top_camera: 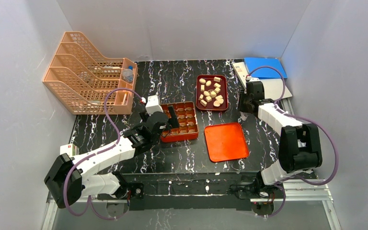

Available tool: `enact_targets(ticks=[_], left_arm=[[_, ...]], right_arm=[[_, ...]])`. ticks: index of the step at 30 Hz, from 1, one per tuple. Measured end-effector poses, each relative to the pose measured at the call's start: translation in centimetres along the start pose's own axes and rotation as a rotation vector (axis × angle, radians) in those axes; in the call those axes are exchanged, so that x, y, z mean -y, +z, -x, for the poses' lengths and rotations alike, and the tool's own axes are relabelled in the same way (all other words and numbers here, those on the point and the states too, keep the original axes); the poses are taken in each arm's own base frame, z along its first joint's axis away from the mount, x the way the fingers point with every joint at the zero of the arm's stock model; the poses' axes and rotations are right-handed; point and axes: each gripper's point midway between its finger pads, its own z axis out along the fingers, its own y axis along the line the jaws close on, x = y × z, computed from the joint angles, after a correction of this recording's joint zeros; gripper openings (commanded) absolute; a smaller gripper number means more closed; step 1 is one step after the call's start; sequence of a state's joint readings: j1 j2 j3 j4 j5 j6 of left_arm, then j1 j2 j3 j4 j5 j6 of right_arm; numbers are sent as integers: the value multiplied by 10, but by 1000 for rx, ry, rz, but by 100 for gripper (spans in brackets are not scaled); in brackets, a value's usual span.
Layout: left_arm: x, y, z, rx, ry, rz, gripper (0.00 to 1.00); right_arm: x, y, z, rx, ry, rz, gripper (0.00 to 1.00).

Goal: Pack the chocolate
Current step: Pick up the clamp at the center of the board.

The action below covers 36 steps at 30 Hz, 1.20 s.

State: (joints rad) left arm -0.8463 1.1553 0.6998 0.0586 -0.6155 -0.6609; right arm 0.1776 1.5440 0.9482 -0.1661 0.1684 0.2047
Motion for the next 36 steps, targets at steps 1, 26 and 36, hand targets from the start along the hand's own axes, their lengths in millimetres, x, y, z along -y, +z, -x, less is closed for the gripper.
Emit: enact_targets(ticks=[1, 26, 36], left_arm=[[0, 0, 0, 0, -2, 0, 98], [0, -3, 2, -20, -2, 17, 98], [-1, -3, 2, -22, 0, 18, 99]], right_arm=[[-1, -3, 1, 3, 1, 3, 37], [-46, -49, 21, 7, -70, 132, 36], [-66, -46, 39, 17, -106, 173, 39]])
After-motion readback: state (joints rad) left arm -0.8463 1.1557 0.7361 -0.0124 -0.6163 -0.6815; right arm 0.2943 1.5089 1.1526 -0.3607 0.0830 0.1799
